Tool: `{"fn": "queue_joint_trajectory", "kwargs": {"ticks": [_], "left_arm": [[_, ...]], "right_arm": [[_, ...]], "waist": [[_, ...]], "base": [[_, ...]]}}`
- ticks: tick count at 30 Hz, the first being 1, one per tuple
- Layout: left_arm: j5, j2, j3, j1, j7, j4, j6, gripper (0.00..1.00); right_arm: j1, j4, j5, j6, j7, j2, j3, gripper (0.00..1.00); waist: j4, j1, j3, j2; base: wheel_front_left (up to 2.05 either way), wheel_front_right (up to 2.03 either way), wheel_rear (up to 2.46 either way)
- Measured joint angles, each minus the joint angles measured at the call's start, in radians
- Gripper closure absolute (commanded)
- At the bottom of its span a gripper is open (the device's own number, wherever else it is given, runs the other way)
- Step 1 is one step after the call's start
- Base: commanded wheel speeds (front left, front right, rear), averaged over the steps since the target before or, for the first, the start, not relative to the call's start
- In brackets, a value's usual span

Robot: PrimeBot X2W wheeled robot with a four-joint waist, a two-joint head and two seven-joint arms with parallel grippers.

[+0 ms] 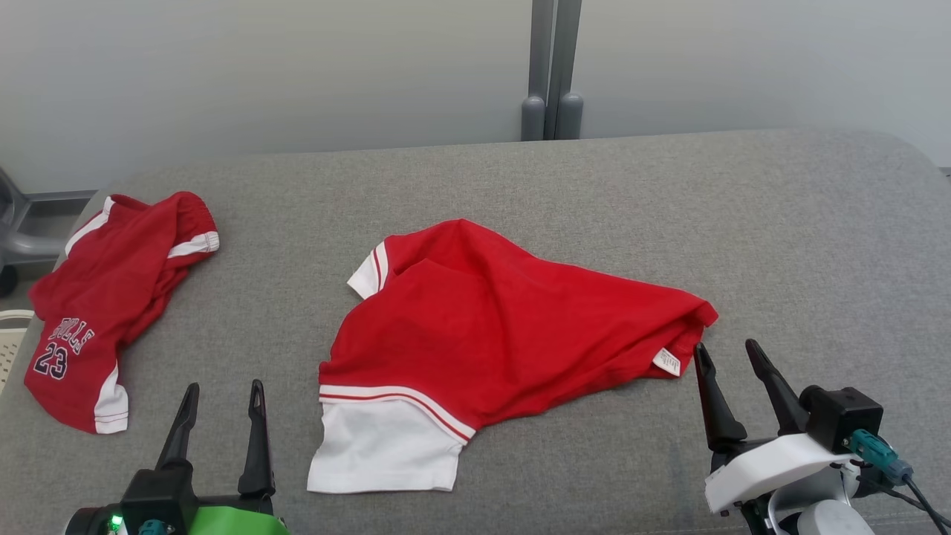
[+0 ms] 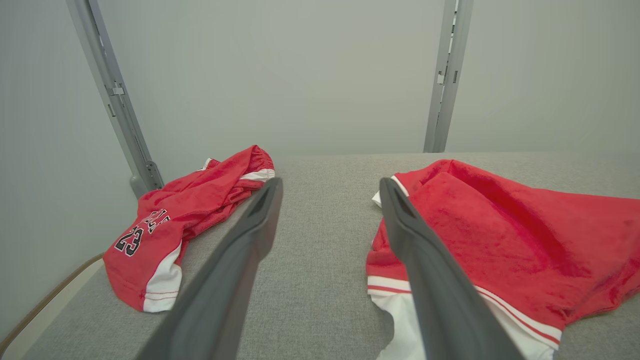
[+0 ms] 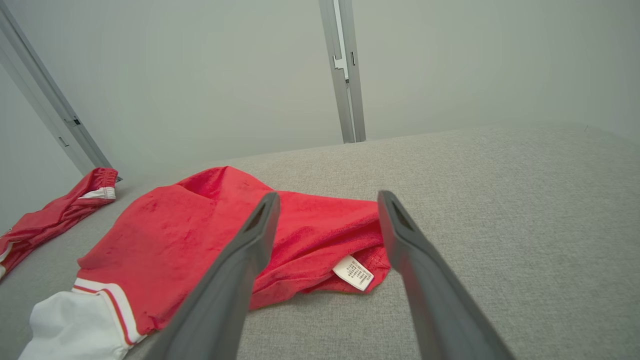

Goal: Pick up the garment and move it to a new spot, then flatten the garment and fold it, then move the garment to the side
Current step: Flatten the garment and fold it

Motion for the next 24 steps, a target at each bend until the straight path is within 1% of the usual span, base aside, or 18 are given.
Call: {"fn": "queue_joint_trajectory", "kwargs": {"ticks": [18,24], "left_arm": [[-0.002,-0.001,0.0,0.0,0.0,0.003,-0.002,0.0],[-0.032,-0.001,-0.049,-0.005,0.0,0.073,-0.023,0.0]], "right_arm": [[-0.003,0.003,0.0,0.0,0.005,-0.004,0.004,0.0],[-0.025,0.035,0.018,0.0,0.03,-0.022,0.002,0.0]], "waist": [[-0.002,0.0,-0.004,0.0],[-0.003,0.0,0.004,0.0]], "base": [[0.0,0.0,0.0],[0.0,0.0,0.0]]}}
